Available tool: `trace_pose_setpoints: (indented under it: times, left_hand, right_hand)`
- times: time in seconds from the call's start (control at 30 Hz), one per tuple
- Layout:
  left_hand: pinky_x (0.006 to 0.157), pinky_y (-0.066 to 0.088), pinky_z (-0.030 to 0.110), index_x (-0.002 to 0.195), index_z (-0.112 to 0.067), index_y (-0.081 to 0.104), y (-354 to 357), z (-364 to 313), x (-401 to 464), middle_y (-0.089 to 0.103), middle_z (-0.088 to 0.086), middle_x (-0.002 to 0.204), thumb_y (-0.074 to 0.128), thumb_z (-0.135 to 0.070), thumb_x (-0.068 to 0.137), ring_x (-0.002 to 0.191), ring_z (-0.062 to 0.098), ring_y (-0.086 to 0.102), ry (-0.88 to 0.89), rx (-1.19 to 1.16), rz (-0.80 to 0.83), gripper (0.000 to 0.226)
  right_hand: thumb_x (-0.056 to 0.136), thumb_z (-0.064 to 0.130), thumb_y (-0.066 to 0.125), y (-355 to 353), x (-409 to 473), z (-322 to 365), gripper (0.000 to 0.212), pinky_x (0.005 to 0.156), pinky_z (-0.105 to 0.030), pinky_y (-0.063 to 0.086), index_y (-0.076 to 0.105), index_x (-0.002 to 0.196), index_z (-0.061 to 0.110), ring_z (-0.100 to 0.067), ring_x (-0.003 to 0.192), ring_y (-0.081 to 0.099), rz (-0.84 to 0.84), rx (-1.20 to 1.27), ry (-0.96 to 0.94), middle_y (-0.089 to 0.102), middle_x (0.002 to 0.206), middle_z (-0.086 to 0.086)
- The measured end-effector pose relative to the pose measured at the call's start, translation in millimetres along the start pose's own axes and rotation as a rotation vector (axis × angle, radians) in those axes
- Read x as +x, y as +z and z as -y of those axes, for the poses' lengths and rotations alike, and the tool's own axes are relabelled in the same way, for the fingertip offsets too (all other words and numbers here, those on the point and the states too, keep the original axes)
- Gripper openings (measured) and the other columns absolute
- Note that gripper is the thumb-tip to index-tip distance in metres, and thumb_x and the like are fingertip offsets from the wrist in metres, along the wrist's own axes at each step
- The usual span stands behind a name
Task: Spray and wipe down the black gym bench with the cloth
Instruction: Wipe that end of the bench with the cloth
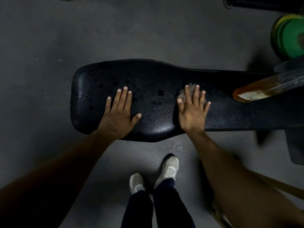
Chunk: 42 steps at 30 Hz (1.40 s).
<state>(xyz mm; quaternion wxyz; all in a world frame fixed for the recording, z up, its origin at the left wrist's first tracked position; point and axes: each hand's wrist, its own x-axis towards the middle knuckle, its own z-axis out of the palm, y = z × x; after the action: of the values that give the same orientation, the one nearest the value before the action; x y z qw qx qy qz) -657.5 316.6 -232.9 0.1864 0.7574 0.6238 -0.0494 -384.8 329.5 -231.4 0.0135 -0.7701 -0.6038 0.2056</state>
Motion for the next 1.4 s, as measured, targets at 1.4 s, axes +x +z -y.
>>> trace_pose_setpoints:
  times: [1.4]
  left_hand:
    - [0.123, -0.005, 0.051, 0.159, -0.014, -0.011, -6, -8, 1, -0.024, 0.003, 0.166, 0.02, -0.068, 0.098, 0.152, 0.019, -0.024, -0.041, 0.01, 0.076, 0.087]
  right_hand:
    - [0.113, 0.045, 0.032, -26, 74, -9, 0.057, 0.13, -0.06, 0.002, 0.021, 0.167, 0.034, -0.029, 0.165, 0.004, 0.015, -0.086, -0.174, 0.009, 0.178, 0.001]
